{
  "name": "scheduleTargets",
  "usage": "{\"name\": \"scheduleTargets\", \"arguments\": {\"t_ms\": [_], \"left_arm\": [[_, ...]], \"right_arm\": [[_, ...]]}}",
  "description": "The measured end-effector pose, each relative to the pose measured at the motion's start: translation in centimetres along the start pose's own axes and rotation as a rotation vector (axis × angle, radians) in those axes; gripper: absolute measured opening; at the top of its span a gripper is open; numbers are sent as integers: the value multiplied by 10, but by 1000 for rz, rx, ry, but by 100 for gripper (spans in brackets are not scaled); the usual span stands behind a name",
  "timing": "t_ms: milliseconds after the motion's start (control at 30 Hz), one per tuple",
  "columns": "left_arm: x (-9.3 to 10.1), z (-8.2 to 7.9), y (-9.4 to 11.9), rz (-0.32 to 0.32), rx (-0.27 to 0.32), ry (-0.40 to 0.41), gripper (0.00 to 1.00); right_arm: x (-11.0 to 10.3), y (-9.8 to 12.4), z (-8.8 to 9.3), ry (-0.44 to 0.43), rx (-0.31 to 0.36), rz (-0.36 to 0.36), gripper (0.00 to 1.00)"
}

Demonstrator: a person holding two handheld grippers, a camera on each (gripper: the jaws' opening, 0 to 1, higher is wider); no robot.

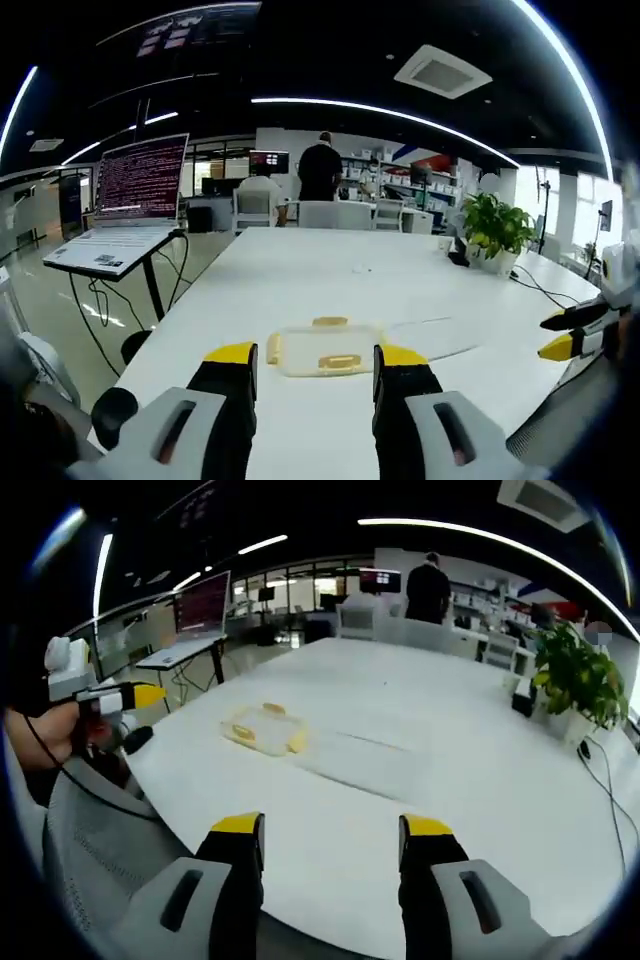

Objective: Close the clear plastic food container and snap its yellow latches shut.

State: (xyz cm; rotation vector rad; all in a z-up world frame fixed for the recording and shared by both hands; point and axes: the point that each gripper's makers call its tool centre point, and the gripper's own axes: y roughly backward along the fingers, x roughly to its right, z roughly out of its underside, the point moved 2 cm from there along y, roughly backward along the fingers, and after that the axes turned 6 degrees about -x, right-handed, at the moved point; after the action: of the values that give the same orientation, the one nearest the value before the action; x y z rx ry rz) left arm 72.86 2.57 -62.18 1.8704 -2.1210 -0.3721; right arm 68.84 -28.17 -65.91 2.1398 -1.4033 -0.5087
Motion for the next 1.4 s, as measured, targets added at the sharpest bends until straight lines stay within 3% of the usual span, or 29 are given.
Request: {"name": "scheduleTargets", "arguments": {"t_ms": [1400], "left_arm": [[-3,0,-1,-3,-1,-6,40]], "right_arm": [[-4,-1,-1,13,6,-8,50]]}}
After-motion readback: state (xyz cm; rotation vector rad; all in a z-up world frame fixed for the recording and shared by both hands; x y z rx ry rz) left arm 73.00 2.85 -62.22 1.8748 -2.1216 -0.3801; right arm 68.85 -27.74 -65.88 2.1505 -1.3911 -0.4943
